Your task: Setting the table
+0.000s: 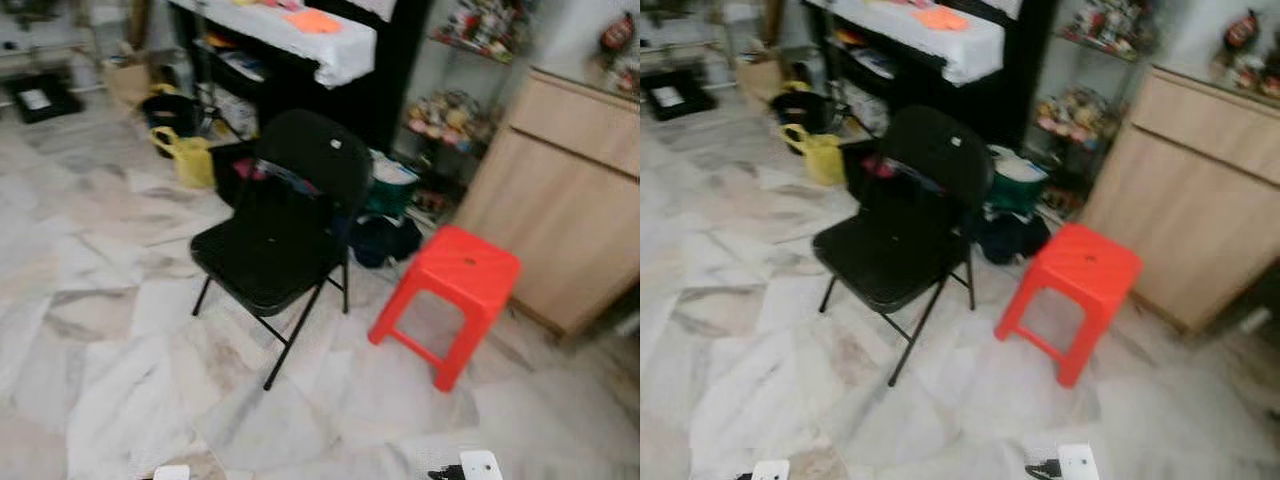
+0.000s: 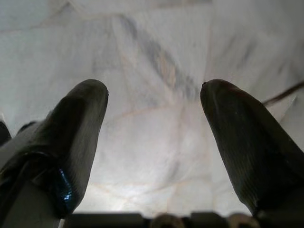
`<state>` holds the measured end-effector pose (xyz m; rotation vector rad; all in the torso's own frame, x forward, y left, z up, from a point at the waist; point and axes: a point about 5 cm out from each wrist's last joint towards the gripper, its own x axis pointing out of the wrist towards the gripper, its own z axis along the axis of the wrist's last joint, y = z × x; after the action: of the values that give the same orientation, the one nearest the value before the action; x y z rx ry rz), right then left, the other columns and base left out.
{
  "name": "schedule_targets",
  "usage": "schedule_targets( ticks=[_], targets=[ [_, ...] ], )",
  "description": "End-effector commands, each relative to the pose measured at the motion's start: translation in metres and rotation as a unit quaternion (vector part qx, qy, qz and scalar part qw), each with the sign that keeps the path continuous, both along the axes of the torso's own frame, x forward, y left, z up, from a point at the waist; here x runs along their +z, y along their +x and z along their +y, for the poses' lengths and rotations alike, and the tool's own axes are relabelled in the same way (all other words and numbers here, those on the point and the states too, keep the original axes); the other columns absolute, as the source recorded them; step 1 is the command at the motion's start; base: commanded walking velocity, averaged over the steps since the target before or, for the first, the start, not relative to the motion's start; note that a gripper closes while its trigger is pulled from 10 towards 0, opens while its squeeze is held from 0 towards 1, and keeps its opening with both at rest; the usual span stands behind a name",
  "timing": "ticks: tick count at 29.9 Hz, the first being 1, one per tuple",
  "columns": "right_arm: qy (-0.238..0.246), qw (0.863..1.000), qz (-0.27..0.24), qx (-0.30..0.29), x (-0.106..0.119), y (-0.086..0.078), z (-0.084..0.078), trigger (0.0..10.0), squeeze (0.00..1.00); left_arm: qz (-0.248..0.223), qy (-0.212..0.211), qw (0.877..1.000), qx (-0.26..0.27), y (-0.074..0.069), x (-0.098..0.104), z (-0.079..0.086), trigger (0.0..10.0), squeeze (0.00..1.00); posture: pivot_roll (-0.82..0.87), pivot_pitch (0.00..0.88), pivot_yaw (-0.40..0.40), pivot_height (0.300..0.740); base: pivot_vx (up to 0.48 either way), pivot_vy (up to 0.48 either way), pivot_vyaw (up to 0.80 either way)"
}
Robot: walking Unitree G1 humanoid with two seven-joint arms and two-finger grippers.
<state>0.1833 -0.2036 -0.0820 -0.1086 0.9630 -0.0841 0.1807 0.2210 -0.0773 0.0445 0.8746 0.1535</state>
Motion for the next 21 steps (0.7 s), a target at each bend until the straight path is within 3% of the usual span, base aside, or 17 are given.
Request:
schedule_targets(
  ticks=[1,12,21],
  targets=[
    [0.101,0.992,-0.018,-0.072,0.009,0.021,0.007,10.0,0.0,0.028,-0.05,0.998,0.007,-0.006,-0.002,0.008,10.0,0.0,0.09,0.0,-0.032,0.74,0.0,0.0,-0.74],
    [0.107,0.992,-0.021,-0.056,0.008,0.021,0.019,10.0,0.0,0.029,-0.032,0.999,-0.016,-0.001,0.001,0.013,10.0,0.0,0.08,0.0,0.004,0.74,0.0,0.0,-0.74],
    [0.109,0.992,-0.019,-0.059,0.007,0.021,0.019,10.0,0.0,0.024,-0.026,0.999,-0.016,0.001,0.003,0.013,10.0,0.0,0.08,0.0,-0.005,0.74,0.0,0.0,-0.74]
  ],
)
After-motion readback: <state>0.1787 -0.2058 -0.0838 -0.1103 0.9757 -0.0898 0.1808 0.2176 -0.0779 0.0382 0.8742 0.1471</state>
